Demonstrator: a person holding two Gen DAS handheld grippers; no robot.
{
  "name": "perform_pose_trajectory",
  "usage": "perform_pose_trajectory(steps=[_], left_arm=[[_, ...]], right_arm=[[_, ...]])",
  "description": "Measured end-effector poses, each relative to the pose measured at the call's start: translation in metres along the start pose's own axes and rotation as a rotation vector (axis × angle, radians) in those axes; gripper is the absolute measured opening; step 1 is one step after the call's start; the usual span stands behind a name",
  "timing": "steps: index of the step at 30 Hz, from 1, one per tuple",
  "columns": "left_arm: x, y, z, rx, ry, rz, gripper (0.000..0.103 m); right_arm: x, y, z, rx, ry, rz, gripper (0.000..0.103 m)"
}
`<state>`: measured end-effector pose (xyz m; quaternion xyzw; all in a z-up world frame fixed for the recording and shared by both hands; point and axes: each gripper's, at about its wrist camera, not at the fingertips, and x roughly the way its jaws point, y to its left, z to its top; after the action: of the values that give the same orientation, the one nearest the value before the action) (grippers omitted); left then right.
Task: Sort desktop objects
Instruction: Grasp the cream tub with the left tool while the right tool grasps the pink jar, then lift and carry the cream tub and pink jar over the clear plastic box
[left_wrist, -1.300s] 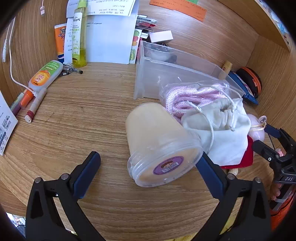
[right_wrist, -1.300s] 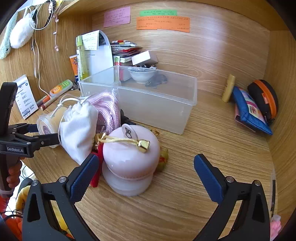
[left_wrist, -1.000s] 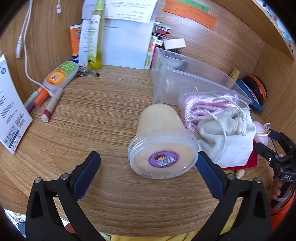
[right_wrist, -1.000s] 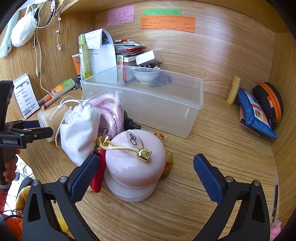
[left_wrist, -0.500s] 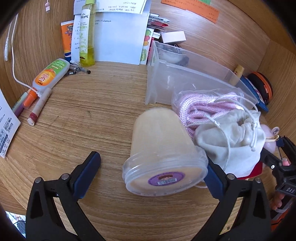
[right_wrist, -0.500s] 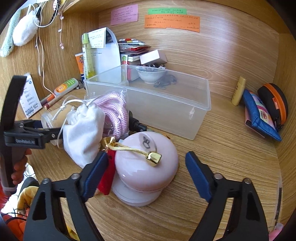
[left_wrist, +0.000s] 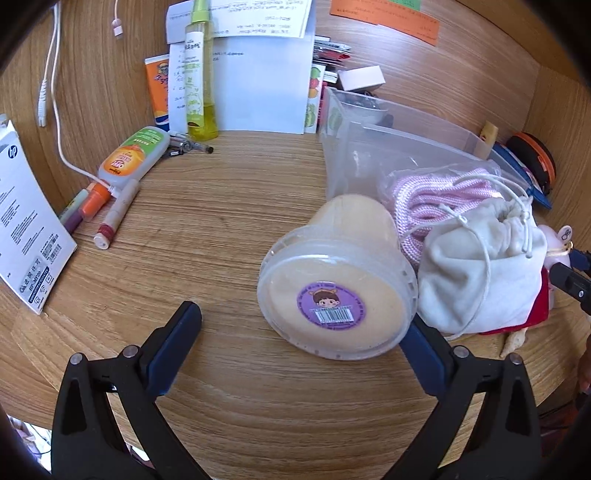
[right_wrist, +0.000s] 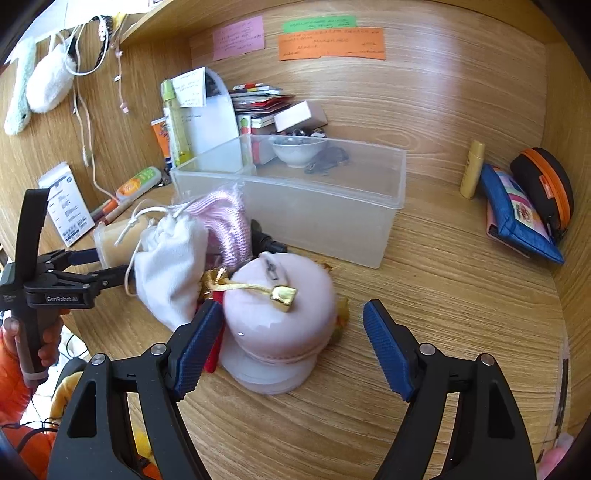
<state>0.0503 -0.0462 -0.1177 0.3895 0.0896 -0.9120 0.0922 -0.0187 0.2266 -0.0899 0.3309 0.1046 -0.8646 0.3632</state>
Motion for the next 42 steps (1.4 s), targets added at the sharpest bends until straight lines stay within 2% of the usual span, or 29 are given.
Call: perform_pose_trajectory(steps=[8, 9, 10, 11, 12, 13, 24, 32, 42], left_arm=[[0.011, -0.008, 0.01, -0.012, 0.023, -0.035, 0.103], [0.012, -0.01, 0.01, -0.008, 0.022, -0.039, 0.1], [0.012, -0.013, 0.01, 0.005, 0.013, -0.038, 0.092], [0.012, -0.016, 0.011, 0.021, 0.009, -0.041, 0.086], [0.012, -0.02, 0.011, 0.038, 0.005, -0.041, 0.073], [0.012, -0.022, 0.011, 0.048, 0.001, -0.039, 0.069], [0.011, -0.003, 0.015, -0.019, -0.019, -0.016, 0.068], [-0.007, 0.005, 0.028, -0.032, -0.087, 0.001, 0.068], [-0.034, -0.004, 0.061, -0.004, -0.191, 0.004, 0.068]], right_arm=[[0.009, 0.004, 0.005, -0.02, 0.018, -0.016, 0.075], [0.011, 0.004, 0.005, -0.021, 0.024, -0.015, 0.072], [0.012, 0.004, 0.005, -0.017, 0.025, -0.014, 0.069], [0.013, 0.003, 0.005, -0.013, 0.03, -0.001, 0.061], [0.014, 0.002, 0.005, -0.011, 0.038, 0.018, 0.061], [0.014, 0.001, 0.004, -0.003, 0.037, 0.019, 0.061], [0.001, -0.014, 0.004, 0.049, 0.004, -0.015, 0.06], [-0.012, -0.029, 0.016, 0.081, -0.037, -0.058, 0.06], [-0.028, -0.032, 0.051, 0.065, -0.134, -0.077, 0.06]])
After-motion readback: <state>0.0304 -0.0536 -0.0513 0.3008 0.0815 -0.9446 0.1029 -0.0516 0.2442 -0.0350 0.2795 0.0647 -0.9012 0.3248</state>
